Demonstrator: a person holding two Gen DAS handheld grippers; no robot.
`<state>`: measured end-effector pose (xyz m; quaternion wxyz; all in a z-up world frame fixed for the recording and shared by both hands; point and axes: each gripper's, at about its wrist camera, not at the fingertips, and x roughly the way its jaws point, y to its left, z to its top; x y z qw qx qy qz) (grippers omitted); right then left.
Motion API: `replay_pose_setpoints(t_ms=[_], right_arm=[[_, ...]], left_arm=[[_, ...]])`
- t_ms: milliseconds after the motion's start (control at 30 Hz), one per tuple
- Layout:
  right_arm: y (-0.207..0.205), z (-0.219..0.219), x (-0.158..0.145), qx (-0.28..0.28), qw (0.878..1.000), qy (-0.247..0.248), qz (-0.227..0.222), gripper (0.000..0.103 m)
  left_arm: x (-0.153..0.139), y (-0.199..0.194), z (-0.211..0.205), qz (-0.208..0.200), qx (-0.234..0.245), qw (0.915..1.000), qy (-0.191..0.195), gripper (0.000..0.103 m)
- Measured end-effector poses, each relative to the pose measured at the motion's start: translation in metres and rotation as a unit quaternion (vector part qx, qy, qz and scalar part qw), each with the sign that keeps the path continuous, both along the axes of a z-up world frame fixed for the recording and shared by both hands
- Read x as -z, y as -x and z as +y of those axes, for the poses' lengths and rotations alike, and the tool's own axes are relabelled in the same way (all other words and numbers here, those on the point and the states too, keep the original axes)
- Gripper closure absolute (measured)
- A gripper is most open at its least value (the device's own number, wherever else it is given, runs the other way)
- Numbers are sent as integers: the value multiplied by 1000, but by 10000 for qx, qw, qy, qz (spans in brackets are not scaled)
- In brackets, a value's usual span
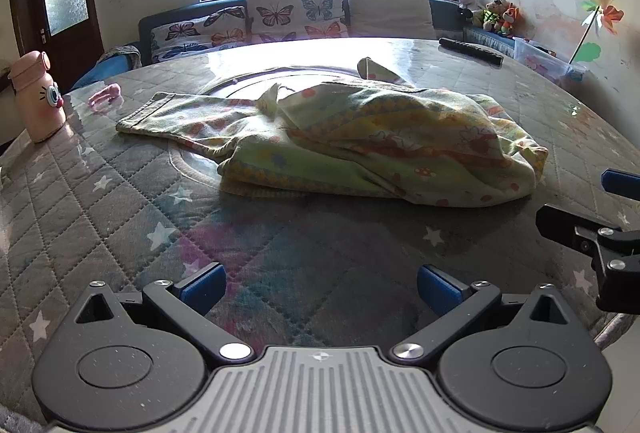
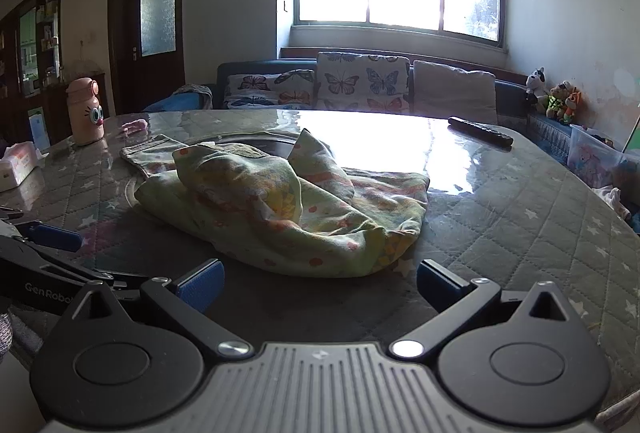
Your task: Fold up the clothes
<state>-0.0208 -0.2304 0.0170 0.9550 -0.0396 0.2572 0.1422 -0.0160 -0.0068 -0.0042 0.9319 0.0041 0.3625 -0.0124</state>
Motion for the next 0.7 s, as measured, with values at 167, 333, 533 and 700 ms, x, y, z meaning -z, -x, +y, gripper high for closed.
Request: replay_pose_setpoints(t_ms=[167, 333, 533, 700], right_arm=[[2, 0, 0, 17, 10000, -26, 18, 0], [2, -1, 1, 39, 10000, -57, 47, 0], [3, -1, 1, 62, 9999, -76, 48, 0], [3, -2, 1, 85, 9999, -92, 48, 0]], left_arm=[[3, 4, 3, -30, 14, 10000, -14, 0], [4, 7, -4, -42, 32, 10000, -39, 0], [2, 2, -14, -44, 43, 10000, -64, 0], [0, 1, -18, -36, 59, 9999, -90, 0]])
